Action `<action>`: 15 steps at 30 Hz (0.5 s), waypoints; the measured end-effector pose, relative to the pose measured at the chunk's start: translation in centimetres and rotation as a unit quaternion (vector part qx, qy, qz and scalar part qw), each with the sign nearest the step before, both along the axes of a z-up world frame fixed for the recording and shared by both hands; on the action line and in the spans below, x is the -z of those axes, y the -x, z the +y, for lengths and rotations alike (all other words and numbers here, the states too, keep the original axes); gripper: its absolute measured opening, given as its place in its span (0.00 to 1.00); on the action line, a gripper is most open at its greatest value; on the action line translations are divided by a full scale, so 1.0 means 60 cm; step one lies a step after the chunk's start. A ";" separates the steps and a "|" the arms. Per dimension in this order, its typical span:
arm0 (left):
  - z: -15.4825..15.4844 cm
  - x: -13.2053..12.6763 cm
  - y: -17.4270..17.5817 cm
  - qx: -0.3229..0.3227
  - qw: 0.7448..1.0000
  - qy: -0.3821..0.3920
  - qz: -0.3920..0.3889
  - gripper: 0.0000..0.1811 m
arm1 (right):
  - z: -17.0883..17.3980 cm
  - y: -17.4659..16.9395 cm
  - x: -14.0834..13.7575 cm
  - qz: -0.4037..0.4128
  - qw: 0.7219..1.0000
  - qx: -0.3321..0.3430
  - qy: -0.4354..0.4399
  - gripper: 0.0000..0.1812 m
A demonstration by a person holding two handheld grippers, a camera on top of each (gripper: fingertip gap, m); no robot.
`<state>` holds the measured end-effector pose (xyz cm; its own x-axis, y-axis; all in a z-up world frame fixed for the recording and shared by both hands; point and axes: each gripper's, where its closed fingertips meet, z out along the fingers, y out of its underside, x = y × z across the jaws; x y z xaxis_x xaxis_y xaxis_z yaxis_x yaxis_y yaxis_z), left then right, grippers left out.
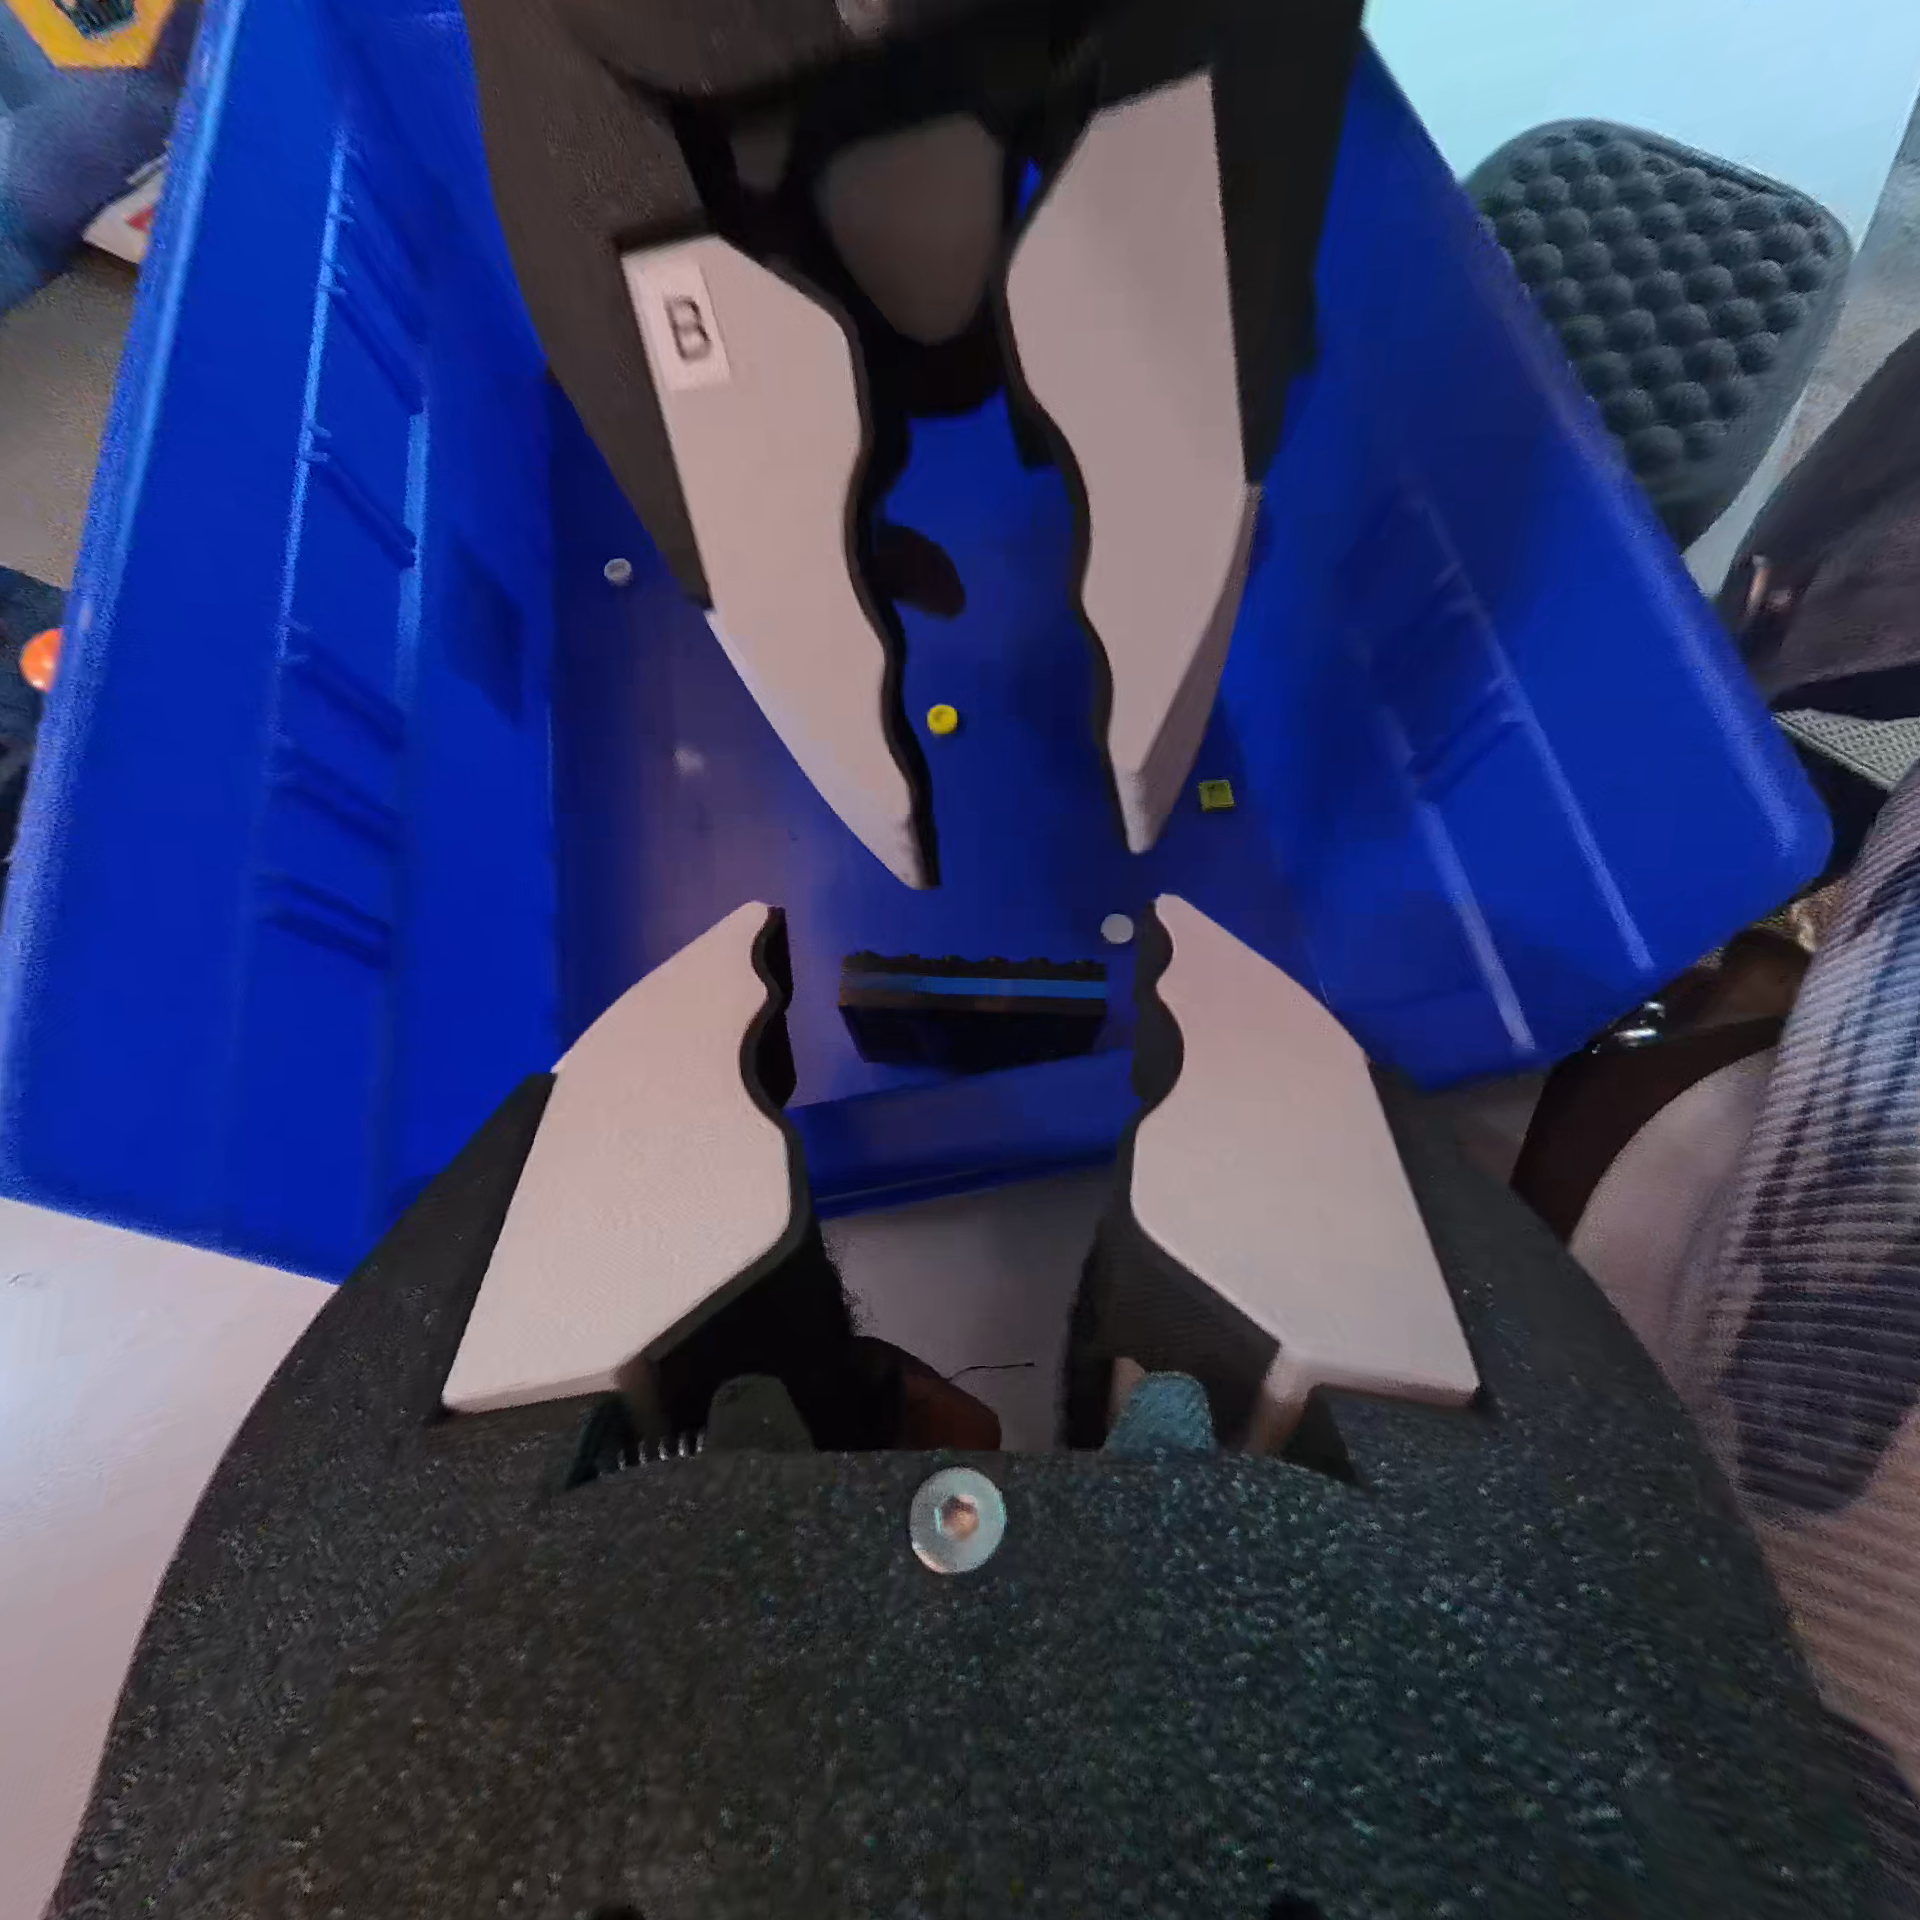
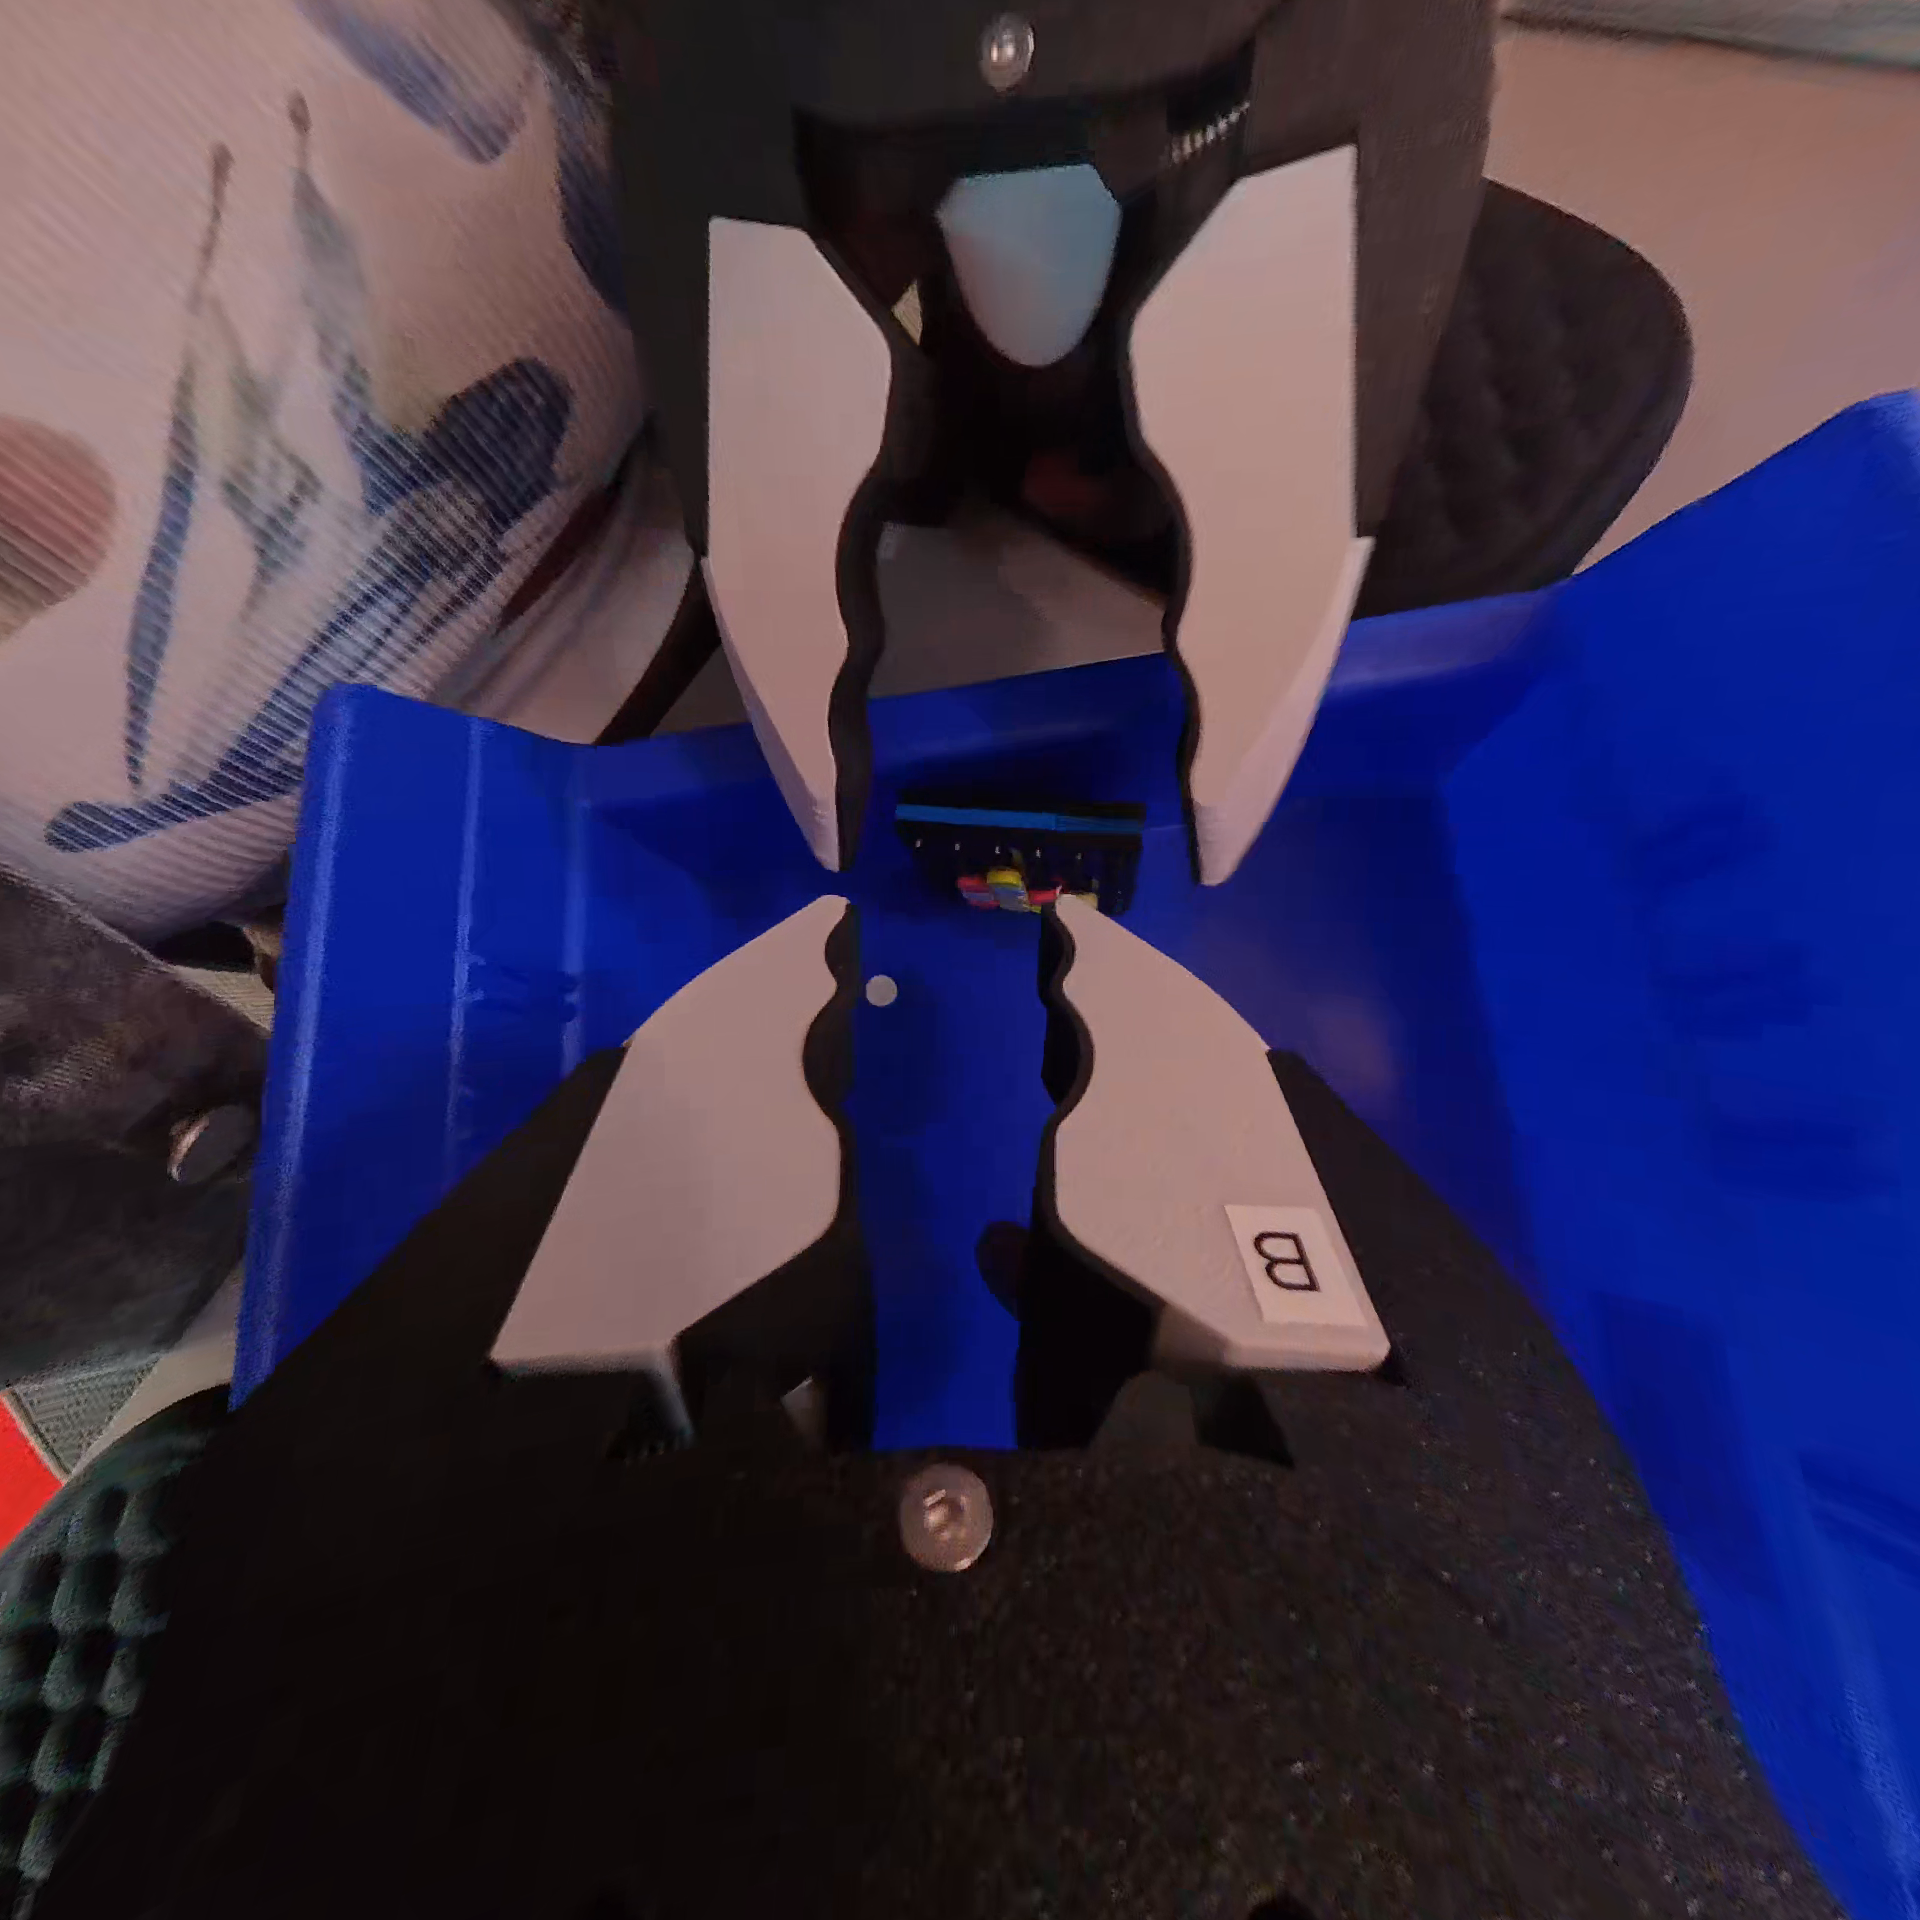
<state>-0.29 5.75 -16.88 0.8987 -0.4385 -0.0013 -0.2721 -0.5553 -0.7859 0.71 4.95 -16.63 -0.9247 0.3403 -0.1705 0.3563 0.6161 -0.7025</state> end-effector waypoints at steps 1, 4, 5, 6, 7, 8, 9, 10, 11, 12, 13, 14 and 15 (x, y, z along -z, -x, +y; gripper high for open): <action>0.000 0.001 0.003 -0.002 1.000 0.005 0.009 0.35 | -0.004 -0.001 0.002 -0.006 1.000 0.000 0.007 0.17; -0.004 0.008 0.003 0.012 0.999 0.016 0.030 0.29 | -0.003 0.006 0.016 -0.010 1.000 0.014 -0.002 0.11; -0.006 0.009 -0.001 0.021 0.999 0.020 0.027 0.28 | -0.003 0.007 0.019 -0.012 1.000 0.014 -0.002 0.10; -0.007 0.015 -0.001 0.024 0.999 0.031 0.036 0.29 | -0.004 0.008 0.023 -0.012 1.000 0.015 -0.001 0.09; -0.008 0.021 0.002 0.027 0.997 0.041 0.052 0.31 | -0.004 0.009 0.025 -0.013 1.000 0.019 0.000 0.08; -0.009 0.025 0.004 0.026 0.997 0.049 0.061 0.30 | -0.005 0.010 0.028 -0.018 1.000 0.023 0.002 0.08; -0.009 0.026 0.004 0.025 0.996 0.053 0.063 0.29 | -0.006 0.011 0.029 -0.022 0.999 0.027 0.003 0.08; -0.009 0.026 0.004 0.026 0.996 0.057 0.068 0.29 | -0.007 0.014 0.029 -0.020 0.999 0.033 0.006 0.08; -0.010 0.026 0.004 0.025 0.995 0.062 0.071 0.29 | -0.009 0.017 0.029 -0.016 0.999 0.038 0.007 0.08; -0.011 0.027 0.005 0.024 0.995 0.067 0.073 0.29 | -0.010 0.019 0.031 -0.014 0.999 0.038 0.009 0.07; -0.012 0.027 0.005 0.022 0.994 0.073 0.072 0.29 | -0.010 0.020 0.032 -0.013 0.999 0.040 0.008 0.07; -0.013 0.027 0.006 0.020 0.994 0.079 0.072 0.29 | -0.012 0.019 0.034 -0.015 0.999 0.037 0.008 0.06; -0.013 0.028 0.007 0.017 0.994 0.083 0.071 0.29 | -0.014 0.017 0.035 -0.016 0.999 0.033 0.010 0.05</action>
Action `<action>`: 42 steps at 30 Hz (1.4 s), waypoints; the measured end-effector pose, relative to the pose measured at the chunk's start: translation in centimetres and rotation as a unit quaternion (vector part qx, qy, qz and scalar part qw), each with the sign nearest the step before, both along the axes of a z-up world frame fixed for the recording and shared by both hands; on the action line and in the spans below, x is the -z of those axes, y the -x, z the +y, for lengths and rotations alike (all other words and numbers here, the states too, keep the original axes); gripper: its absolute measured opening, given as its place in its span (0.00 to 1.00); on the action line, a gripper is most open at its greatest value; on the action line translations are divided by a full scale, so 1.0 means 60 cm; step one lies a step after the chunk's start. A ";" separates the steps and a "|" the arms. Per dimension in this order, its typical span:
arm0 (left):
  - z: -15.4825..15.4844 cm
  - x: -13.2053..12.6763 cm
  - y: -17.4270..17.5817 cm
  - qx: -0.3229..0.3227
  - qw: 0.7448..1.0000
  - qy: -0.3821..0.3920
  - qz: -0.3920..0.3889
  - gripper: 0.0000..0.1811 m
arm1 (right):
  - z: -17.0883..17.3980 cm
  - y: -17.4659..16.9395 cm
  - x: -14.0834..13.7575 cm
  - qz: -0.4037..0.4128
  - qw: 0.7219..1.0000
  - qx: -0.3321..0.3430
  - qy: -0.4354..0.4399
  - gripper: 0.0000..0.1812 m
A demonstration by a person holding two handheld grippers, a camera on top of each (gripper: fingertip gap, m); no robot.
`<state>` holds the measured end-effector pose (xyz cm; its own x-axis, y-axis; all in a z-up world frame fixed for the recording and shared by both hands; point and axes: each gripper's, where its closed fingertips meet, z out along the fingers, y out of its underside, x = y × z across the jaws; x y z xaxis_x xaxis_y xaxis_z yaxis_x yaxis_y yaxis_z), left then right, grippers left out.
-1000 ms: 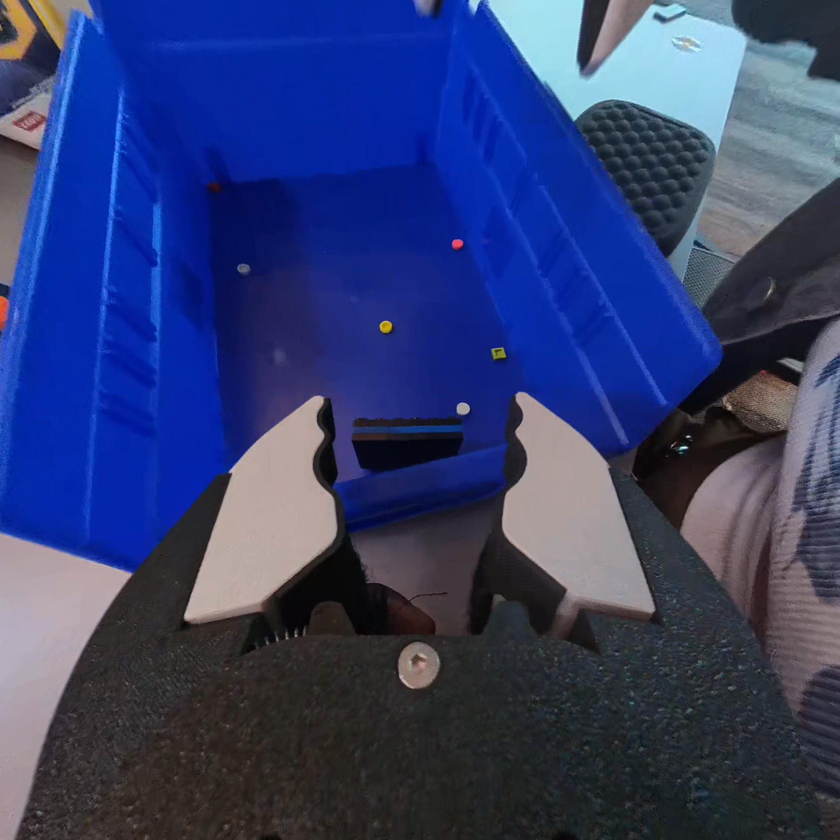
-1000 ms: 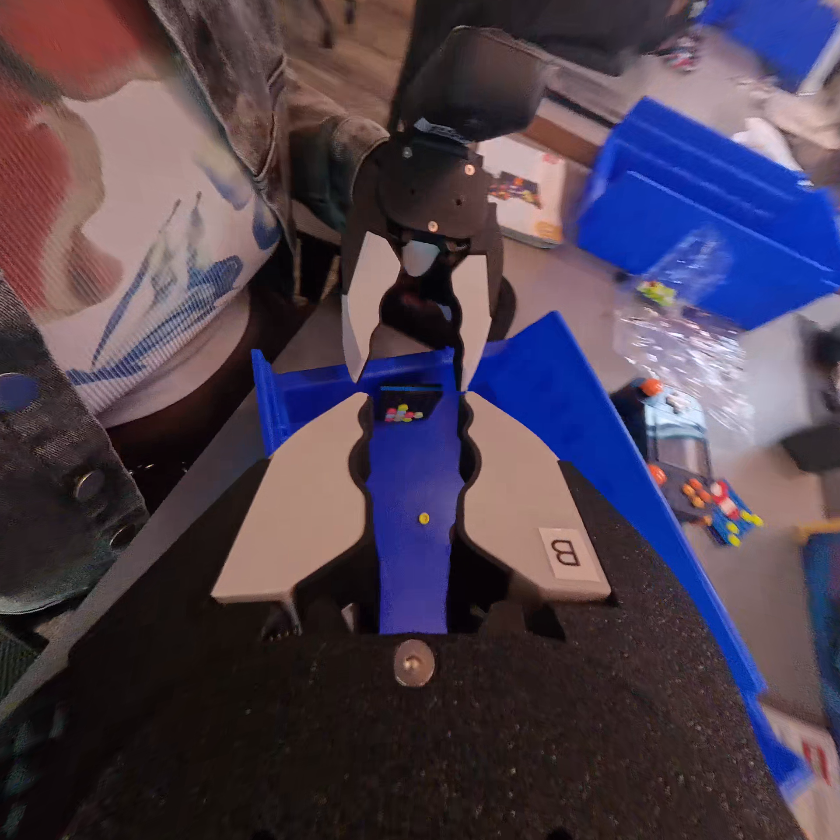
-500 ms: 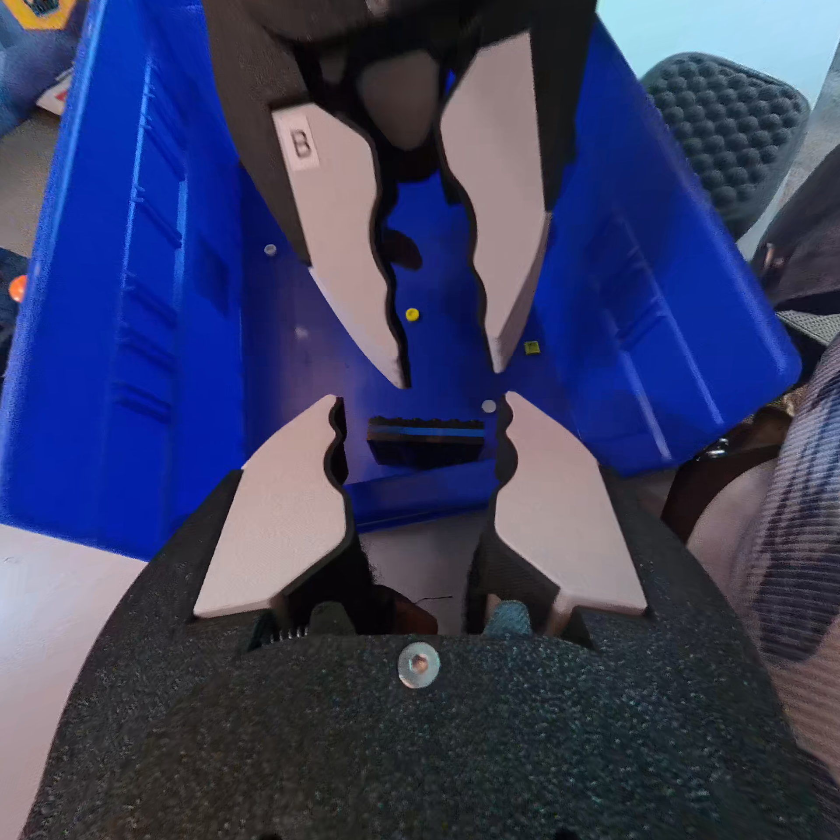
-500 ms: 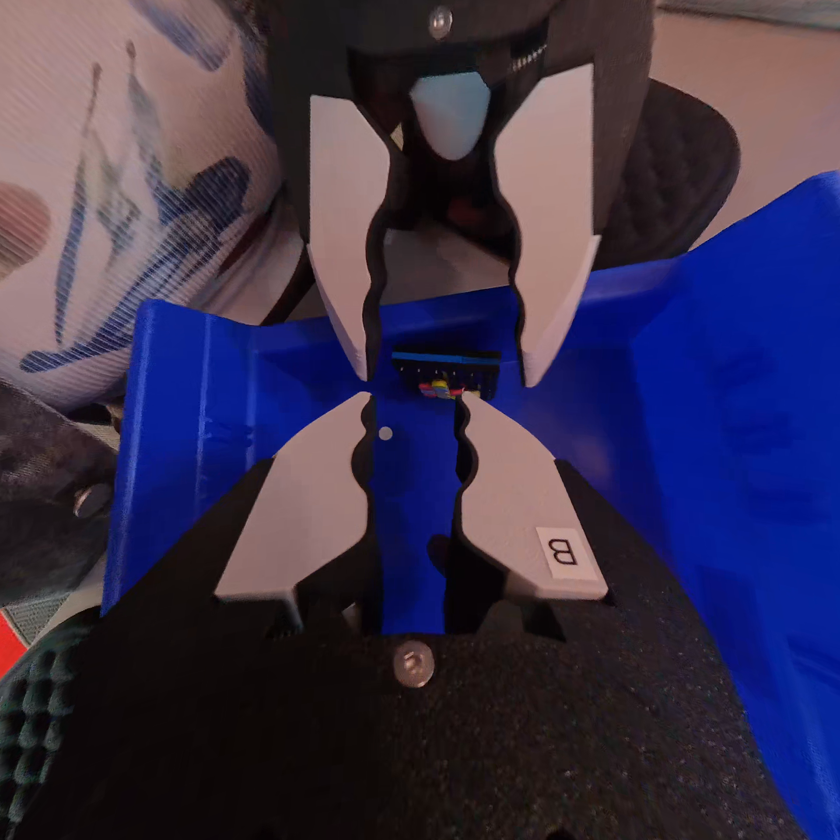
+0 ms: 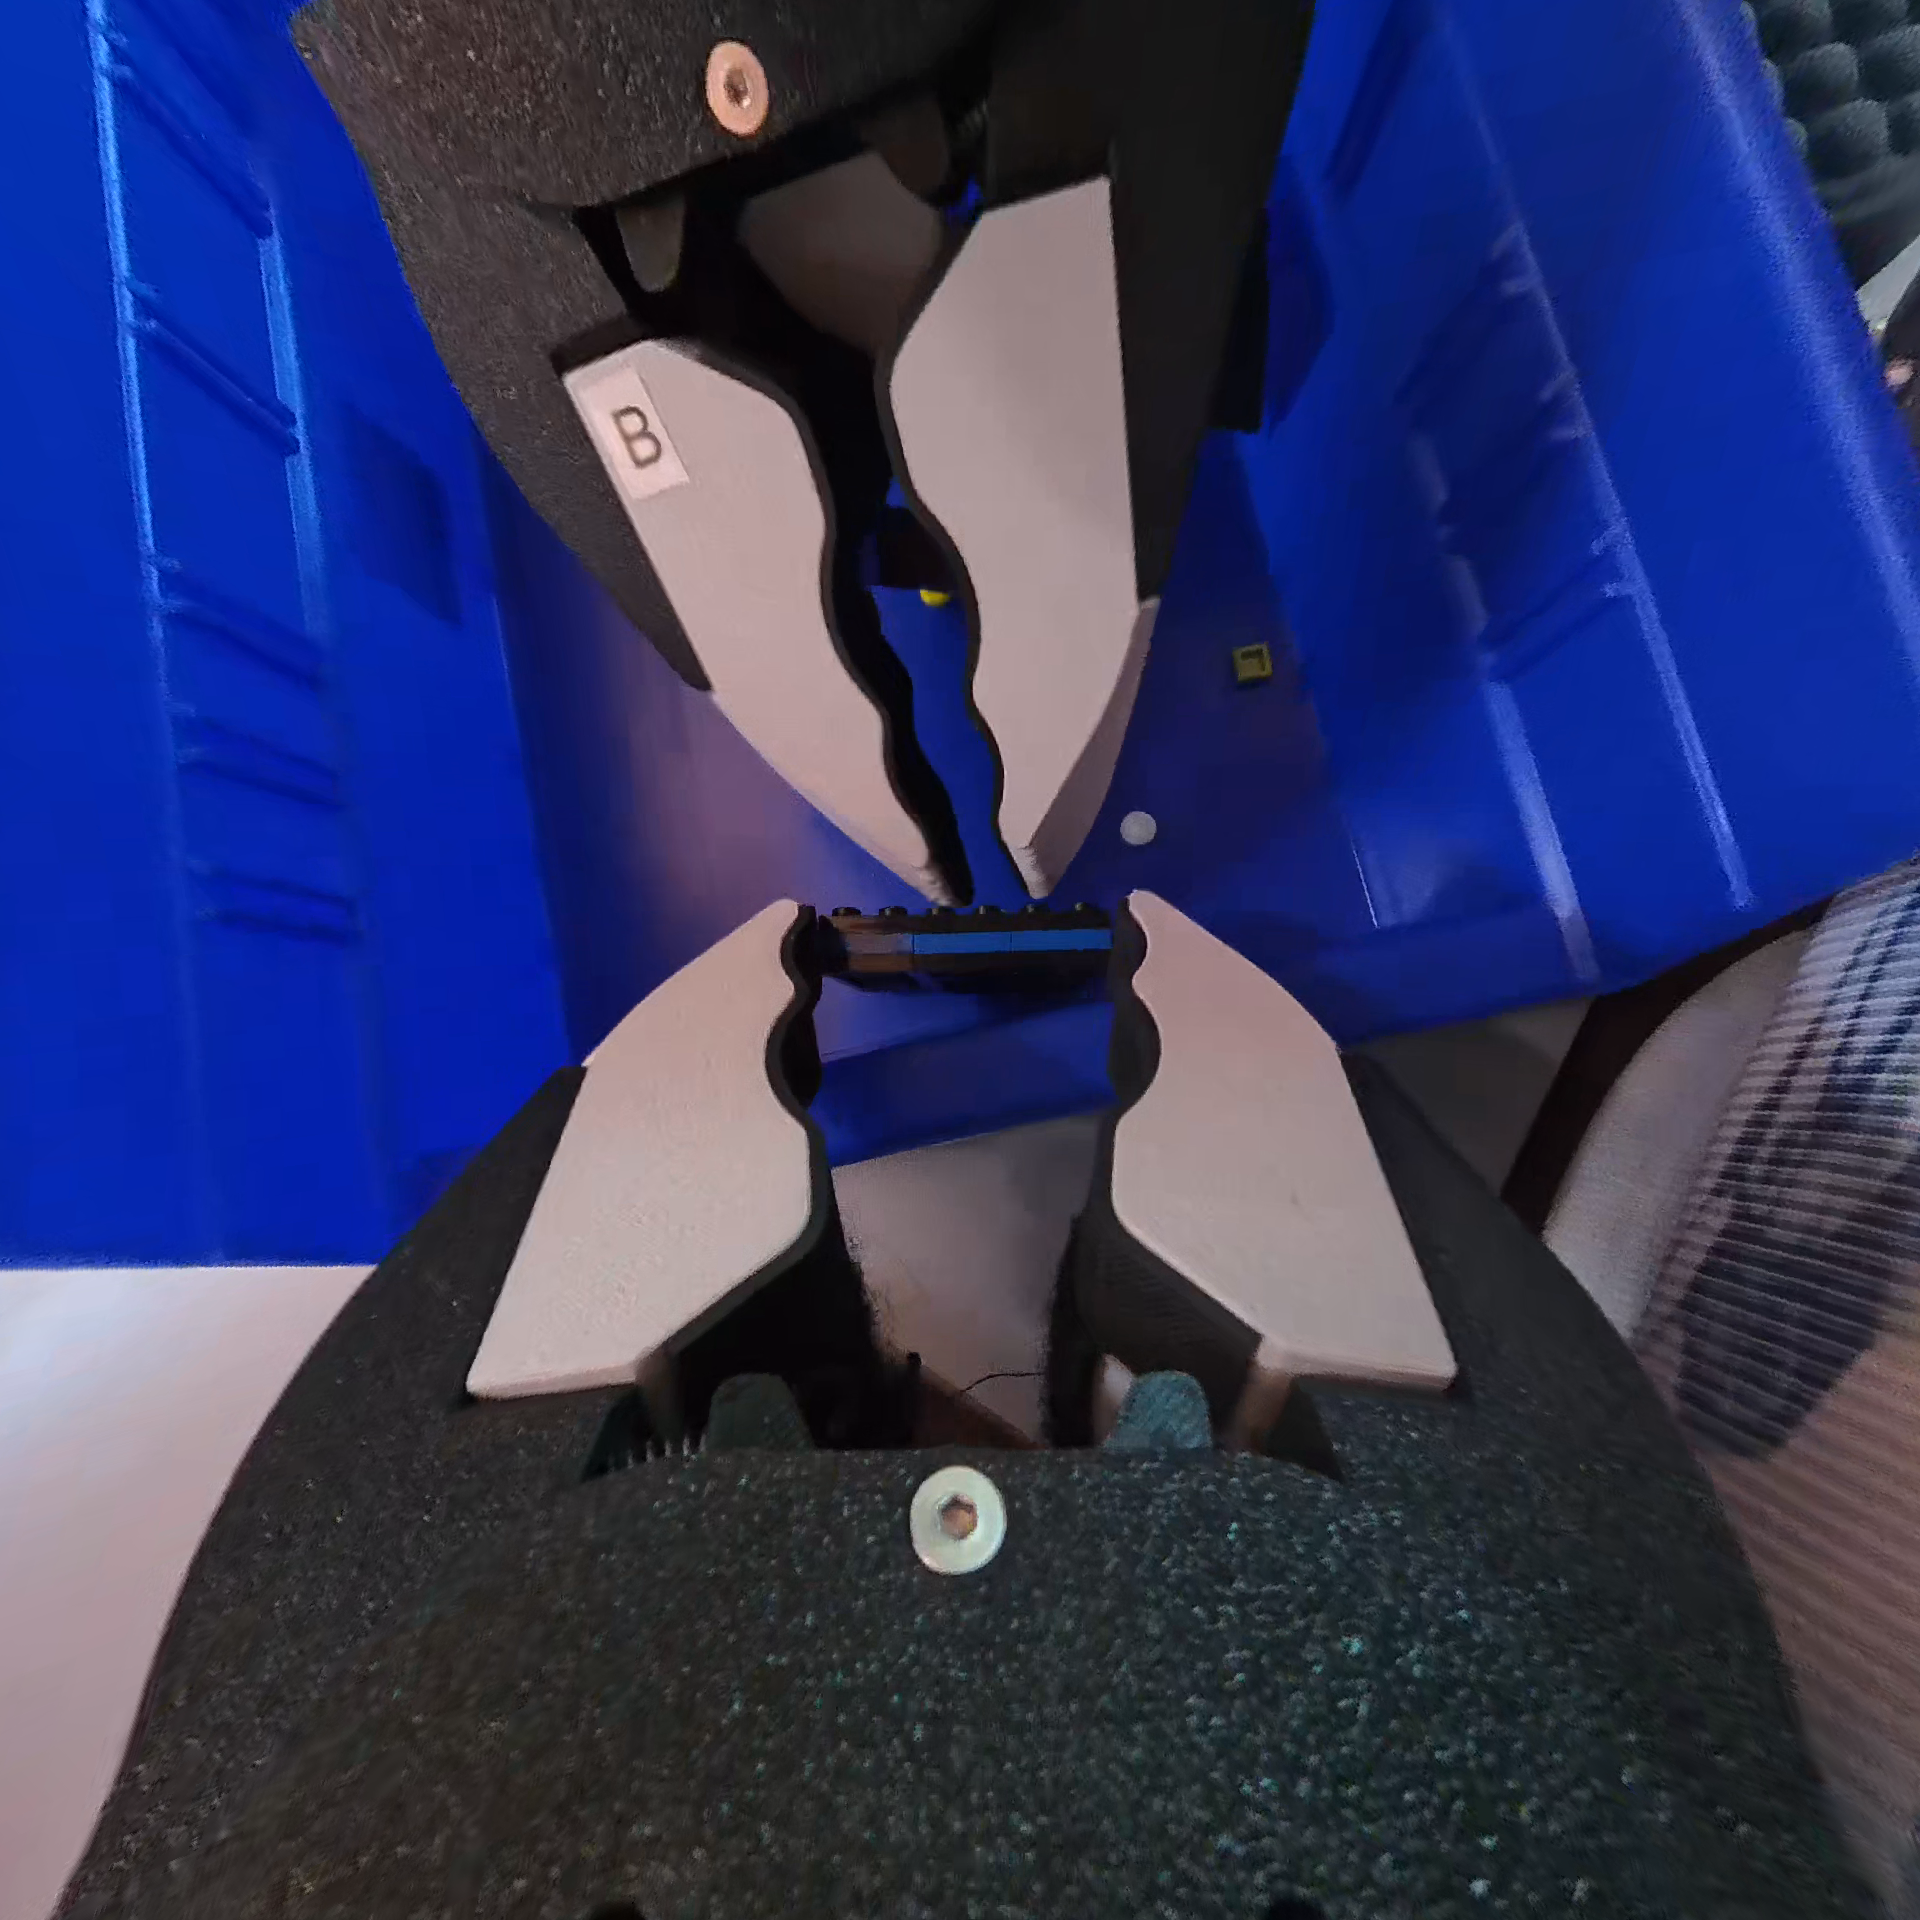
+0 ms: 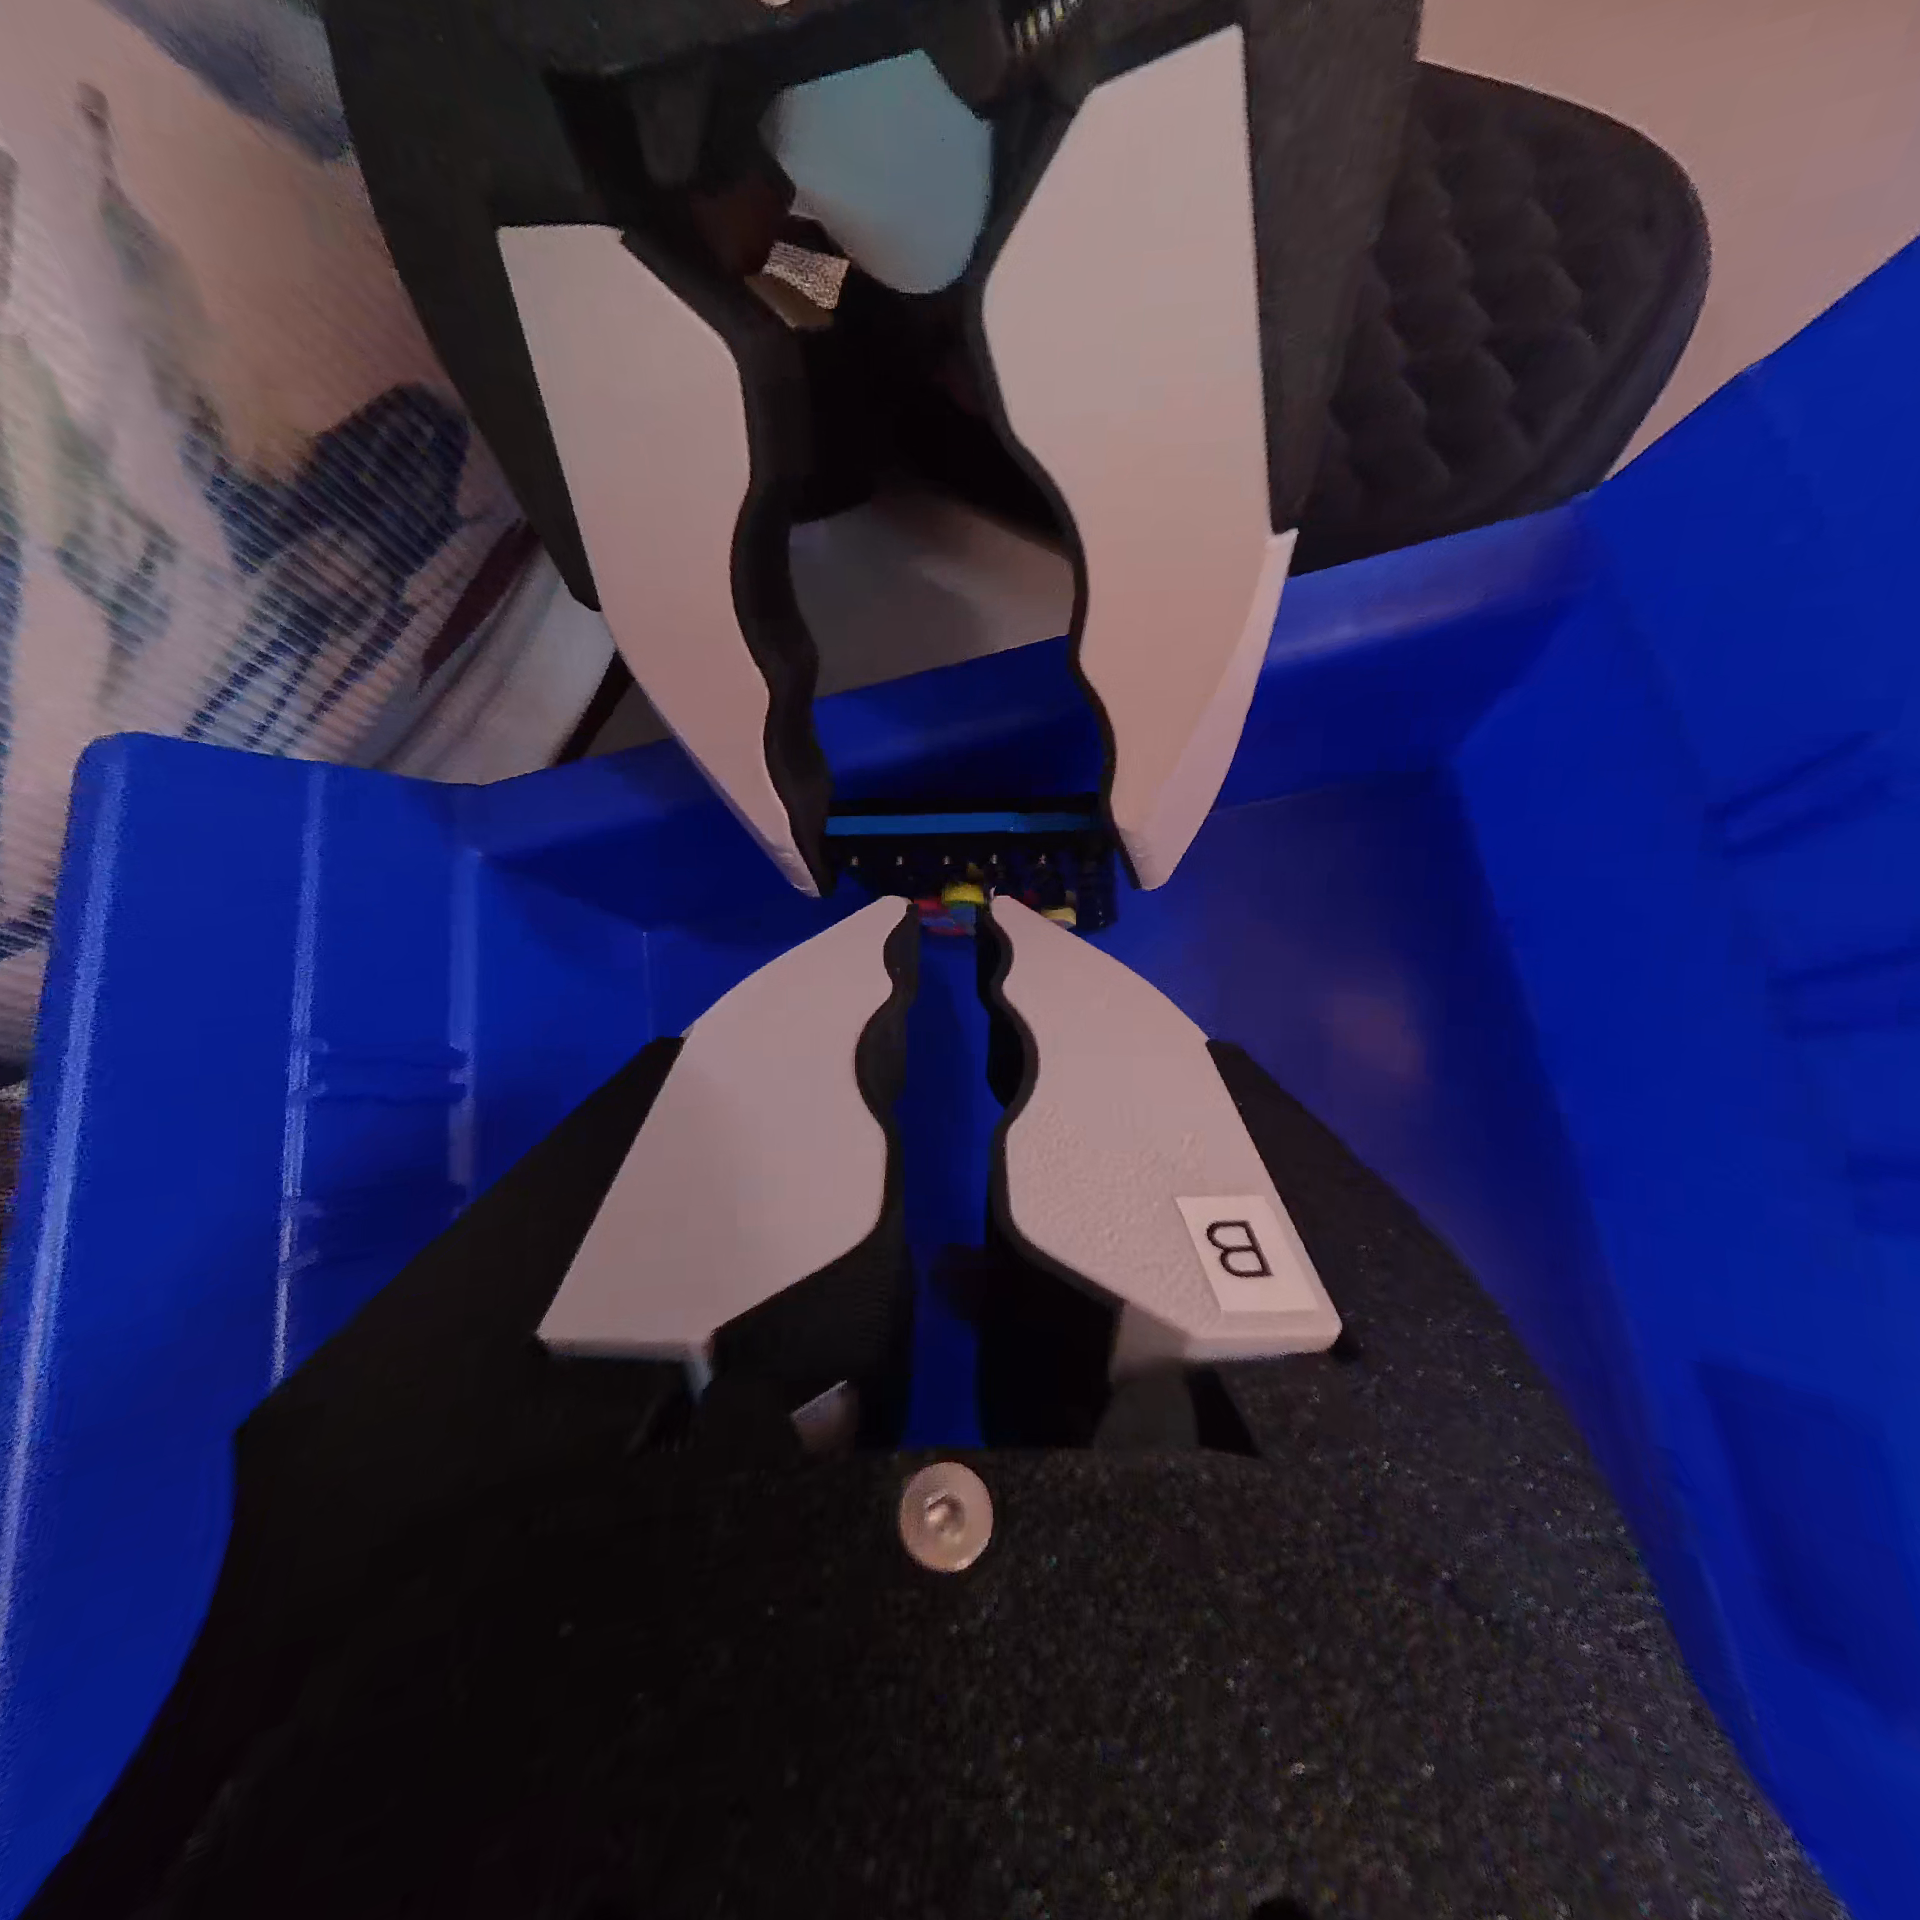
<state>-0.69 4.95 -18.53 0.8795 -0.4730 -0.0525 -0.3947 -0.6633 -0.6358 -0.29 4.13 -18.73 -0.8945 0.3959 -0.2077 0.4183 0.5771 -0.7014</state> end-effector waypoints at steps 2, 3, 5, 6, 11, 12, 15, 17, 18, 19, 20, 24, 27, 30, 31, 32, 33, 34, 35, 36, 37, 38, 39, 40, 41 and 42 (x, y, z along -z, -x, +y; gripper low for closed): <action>-0.002 0.000 0.001 -0.009 1.000 0.005 0.002 0.29 | -0.002 0.001 0.003 0.001 1.000 0.002 -0.001 0.04; -0.001 0.000 0.001 -0.011 1.000 0.005 0.000 0.29 | -0.002 0.002 0.003 0.001 1.000 0.004 0.000 0.04; 0.000 0.000 0.000 -0.012 1.000 0.002 -0.004 0.29 | -0.001 0.004 0.005 -0.003 1.000 0.009 0.002 0.03; 0.001 0.000 0.000 -0.013 1.000 0.002 -0.004 0.29 | -0.002 0.004 0.005 -0.006 1.000 0.011 0.004 0.03; 0.001 0.000 -0.001 -0.022 1.000 0.000 -0.006 0.29 | -0.003 0.002 0.004 0.002 1.000 0.010 0.006 0.04; 0.001 0.000 -0.001 -0.022 1.000 -0.003 -0.009 0.29 | -0.004 0.001 0.004 0.003 1.000 0.009 0.006 0.04; 0.001 0.000 -0.001 -0.022 1.000 -0.011 -0.018 0.29 | -0.004 0.005 -0.001 0.022 1.000 0.009 0.010 0.02; 0.001 -0.001 -0.001 -0.022 0.999 -0.021 -0.024 0.29 | -0.004 0.006 -0.006 0.032 0.999 0.006 0.015 0.01; 0.001 -0.001 -0.001 -0.022 0.999 -0.024 -0.027 0.29 | -0.005 0.005 -0.004 0.029 0.999 0.005 0.017 0.01; 0.001 -0.001 -0.001 -0.022 0.999 -0.026 -0.028 0.29 | -0.007 0.003 -0.002 0.021 1.000 0.006 0.018 0.02; 0.001 -0.001 -0.001 -0.022 0.999 -0.027 -0.029 0.29 | -0.007 0.004 -0.001 0.021 1.000 0.011 0.020 0.01; 0.002 -0.001 -0.001 -0.025 0.998 -0.039 -0.037 0.29 | -0.007 0.006 0.001 0.024 0.999 0.017 0.017 0.02; 0.002 -0.002 -0.001 -0.031 0.997 -0.051 -0.045 0.30 | -0.007 0.007 0.001 0.008 0.999 0.033 0.020 0.02; 0.001 -0.002 -0.002 -0.032 0.996 -0.058 -0.055 0.30 | -0.007 0.007 0.003 -0.016 0.998 0.048 0.025 0.02; 0.000 -0.002 -0.002 -0.032 0.996 -0.058 -0.056 0.30 | -0.007 0.006 0.004 -0.015 0.999 0.044 0.018 0.02; -0.001 -0.002 -0.002 -0.032 0.996 -0.058 -0.056 0.30 | -0.008 0.006 0.005 -0.013 0.999 0.041 0.008 0.02; -0.003 -0.001 0.000 -0.032 0.996 -0.057 -0.055 0.29 | -0.009 0.006 0.006 -0.013 0.999 0.044 0.000 0.03; -0.004 -0.002 0.002 -0.034 0.996 -0.058 -0.056 0.30 | -0.008 0.007 0.008 -0.016 0.999 0.049 -0.011 0.03; -0.004 -0.002 0.004 -0.039 0.996 -0.062 -0.055 0.30 | -0.006 0.007 0.024 -0.016 0.998 0.048 -0.048 0.00; -0.003 -0.002 0.003 -0.039 0.996 -0.065 -0.056 0.30 | 0.009 0.018 0.053 0.039 0.989 0.053 -0.134 0.00; -0.003 -0.001 0.004 -0.036 0.996 -0.062 -0.051 0.30 | 0.043 0.033 0.052 0.056 0.974 0.061 -0.212 0.03; -0.003 -0.002 0.006 -0.037 0.996 -0.063 -0.056 0.30 | 0.030 0.044 0.025 0.076 0.981 0.077 -0.163 0.01; -0.004 -0.002 0.007 -0.037 0.995 -0.067 -0.064 0.30 | 0.023 0.048 0.000 0.075 0.987 0.095 -0.105 0.01; -0.006 -0.002 0.009 -0.040 0.994 -0.067 -0.071 0.30 | 0.031 0.044 -0.006 0.049 0.990 0.107 -0.080 0.00; -0.008 -0.002 0.011 -0.043 0.994 -0.068 -0.078 0.29 | 0.037 0.036 -0.003 0.019 0.992 0.109 -0.058 0.00; -0.009 -0.002 0.013 -0.045 0.993 -0.068 -0.088 0.29 | 0.030 0.027 -0.006 -0.004 0.994 0.110 -0.012 0.00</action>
